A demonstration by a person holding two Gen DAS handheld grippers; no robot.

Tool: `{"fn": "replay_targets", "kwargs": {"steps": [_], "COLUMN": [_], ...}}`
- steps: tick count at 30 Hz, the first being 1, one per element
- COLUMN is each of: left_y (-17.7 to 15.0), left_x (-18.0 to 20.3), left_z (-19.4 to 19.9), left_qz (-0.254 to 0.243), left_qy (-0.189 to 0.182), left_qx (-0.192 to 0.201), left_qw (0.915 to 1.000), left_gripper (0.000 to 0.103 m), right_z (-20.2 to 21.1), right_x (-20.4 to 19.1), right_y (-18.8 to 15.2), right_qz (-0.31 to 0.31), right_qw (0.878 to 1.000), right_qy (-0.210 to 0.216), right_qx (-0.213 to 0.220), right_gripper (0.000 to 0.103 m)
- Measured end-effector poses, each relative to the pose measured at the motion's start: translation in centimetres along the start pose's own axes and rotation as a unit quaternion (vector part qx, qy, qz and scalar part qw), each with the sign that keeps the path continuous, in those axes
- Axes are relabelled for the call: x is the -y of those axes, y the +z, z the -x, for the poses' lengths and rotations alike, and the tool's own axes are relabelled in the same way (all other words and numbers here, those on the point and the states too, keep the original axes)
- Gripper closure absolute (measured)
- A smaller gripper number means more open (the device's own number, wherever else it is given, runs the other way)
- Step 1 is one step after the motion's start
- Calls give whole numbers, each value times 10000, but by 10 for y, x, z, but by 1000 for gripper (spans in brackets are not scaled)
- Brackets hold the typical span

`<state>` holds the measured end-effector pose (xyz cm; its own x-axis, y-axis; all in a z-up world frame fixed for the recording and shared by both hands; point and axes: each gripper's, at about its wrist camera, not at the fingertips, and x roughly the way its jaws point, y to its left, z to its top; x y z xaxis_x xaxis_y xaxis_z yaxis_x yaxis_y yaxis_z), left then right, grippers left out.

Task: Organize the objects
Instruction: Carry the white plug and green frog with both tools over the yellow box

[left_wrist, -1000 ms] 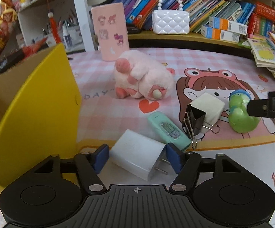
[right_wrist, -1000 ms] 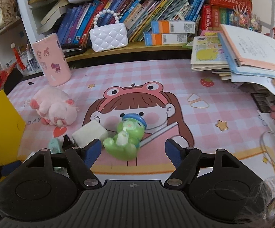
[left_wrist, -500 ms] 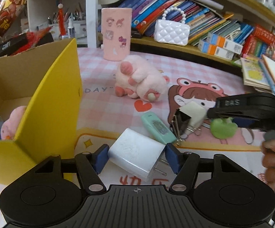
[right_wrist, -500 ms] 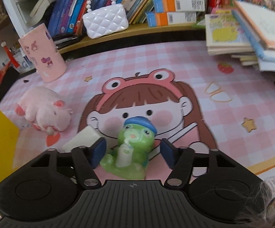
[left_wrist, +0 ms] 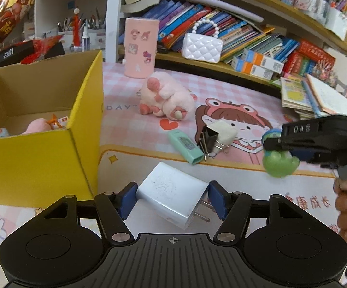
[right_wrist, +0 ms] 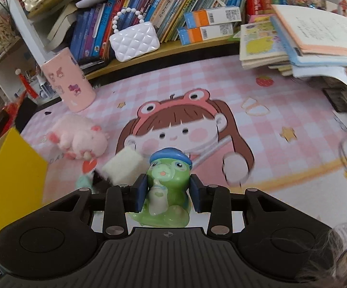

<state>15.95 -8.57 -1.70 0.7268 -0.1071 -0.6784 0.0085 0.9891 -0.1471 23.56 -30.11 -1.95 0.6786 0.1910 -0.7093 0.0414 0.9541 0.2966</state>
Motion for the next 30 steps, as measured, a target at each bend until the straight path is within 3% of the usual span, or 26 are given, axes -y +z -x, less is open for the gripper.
{"fn": "replay_targets", "kwargs": {"steps": [13, 30], "left_y": [-22, -67], "left_x": [-35, -123], "left_z": [44, 112], "left_qz": [25, 402], "left_qy": [-96, 212], "left_qx": [202, 241], "left_qw": [9997, 9987], "left_gripper": [39, 39], "right_z": [51, 80], "right_x": [-65, -154], "right_y": [-84, -156], "right_qz": [1038, 1509], "right_qw": [9942, 9861], "right_qy": [226, 536], "right_qx": [-168, -448], "right_gripper": [68, 68]}}
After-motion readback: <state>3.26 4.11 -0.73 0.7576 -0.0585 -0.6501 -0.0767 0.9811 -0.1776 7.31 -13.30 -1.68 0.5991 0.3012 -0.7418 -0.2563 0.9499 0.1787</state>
